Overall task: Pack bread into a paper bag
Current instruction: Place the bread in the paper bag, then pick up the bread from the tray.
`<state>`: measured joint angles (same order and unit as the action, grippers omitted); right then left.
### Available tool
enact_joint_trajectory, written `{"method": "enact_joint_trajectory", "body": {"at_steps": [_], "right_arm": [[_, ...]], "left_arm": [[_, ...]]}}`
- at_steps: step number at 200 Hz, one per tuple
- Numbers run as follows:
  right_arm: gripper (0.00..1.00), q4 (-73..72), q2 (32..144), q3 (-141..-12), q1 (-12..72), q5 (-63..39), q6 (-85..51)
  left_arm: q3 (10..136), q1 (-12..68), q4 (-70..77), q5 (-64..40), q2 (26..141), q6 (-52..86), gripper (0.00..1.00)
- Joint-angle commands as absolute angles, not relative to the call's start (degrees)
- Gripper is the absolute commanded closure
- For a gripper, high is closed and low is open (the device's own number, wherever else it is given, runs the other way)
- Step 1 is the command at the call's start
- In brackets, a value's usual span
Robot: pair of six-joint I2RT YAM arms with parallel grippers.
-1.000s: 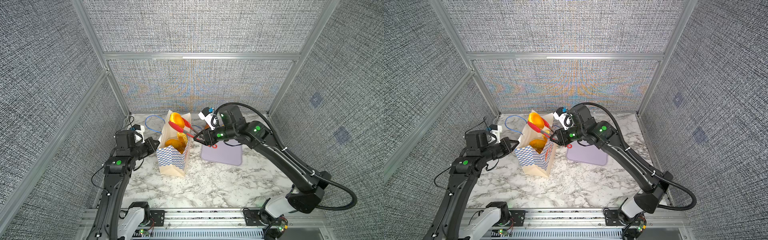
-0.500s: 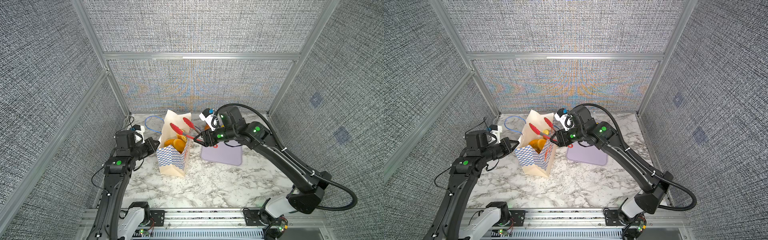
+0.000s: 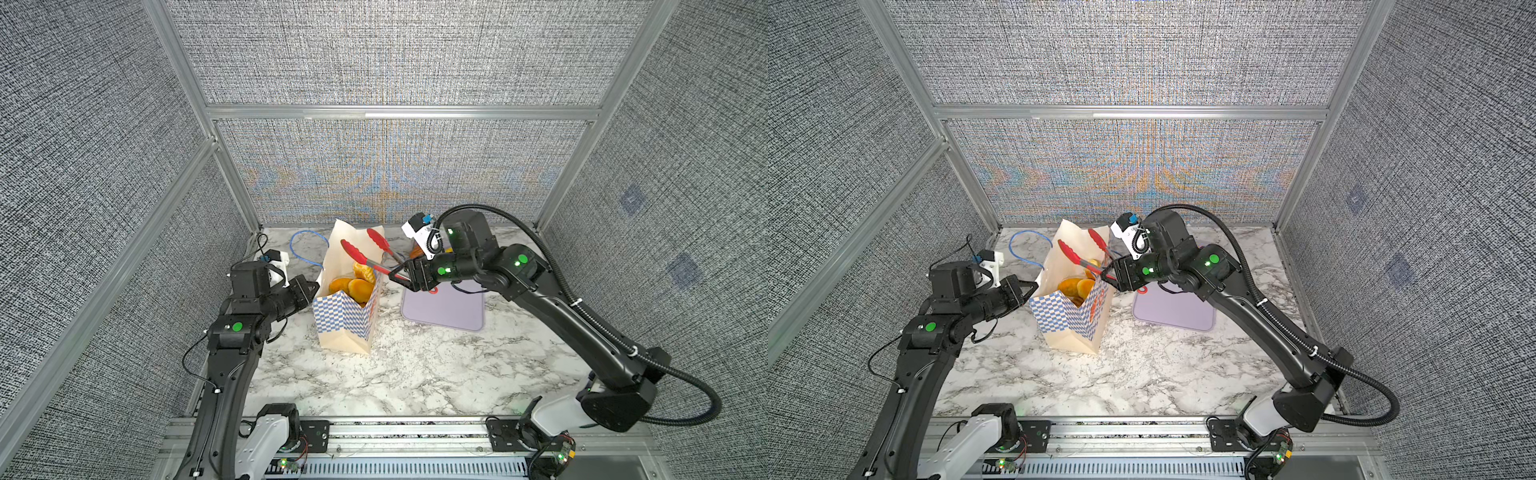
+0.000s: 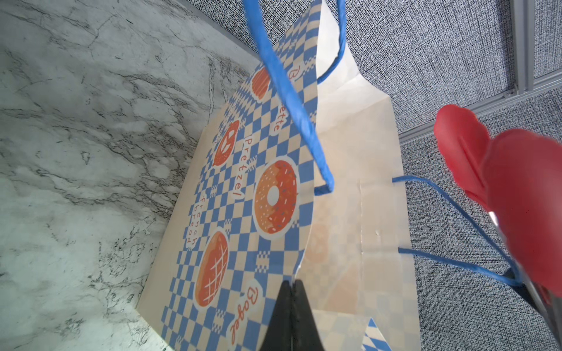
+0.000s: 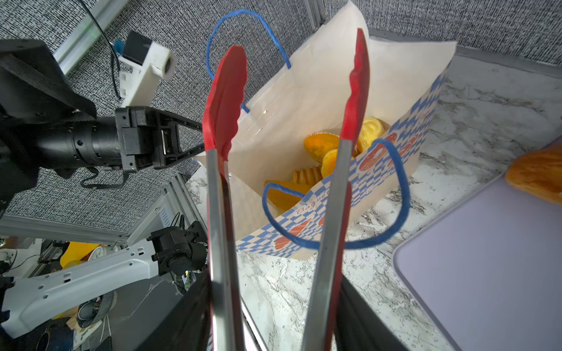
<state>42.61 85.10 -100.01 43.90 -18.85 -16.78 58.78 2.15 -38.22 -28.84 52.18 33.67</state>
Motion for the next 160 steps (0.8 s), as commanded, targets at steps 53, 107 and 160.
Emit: {"method": "enact_joint_trajectory", "body": {"at_steps": [53, 107, 160], "right_arm": [[0.42, 33.8, 78.4, -96.9, 43.0, -7.6, -15.7], [0.45, 36.0, 76.1, -93.6, 36.5, -2.5, -19.3], [0.45, 37.0, 74.8, -87.1, 28.1, -3.5, -22.4]], "left_arm": [[58.6, 2.2, -37.7, -28.8, 52.0, 33.3, 1.0], [58.9, 2.2, -37.8, -28.9, 52.0, 33.2, 1.0], [58.8, 2.2, -38.0, -28.8, 52.0, 33.0, 1.0]]}}
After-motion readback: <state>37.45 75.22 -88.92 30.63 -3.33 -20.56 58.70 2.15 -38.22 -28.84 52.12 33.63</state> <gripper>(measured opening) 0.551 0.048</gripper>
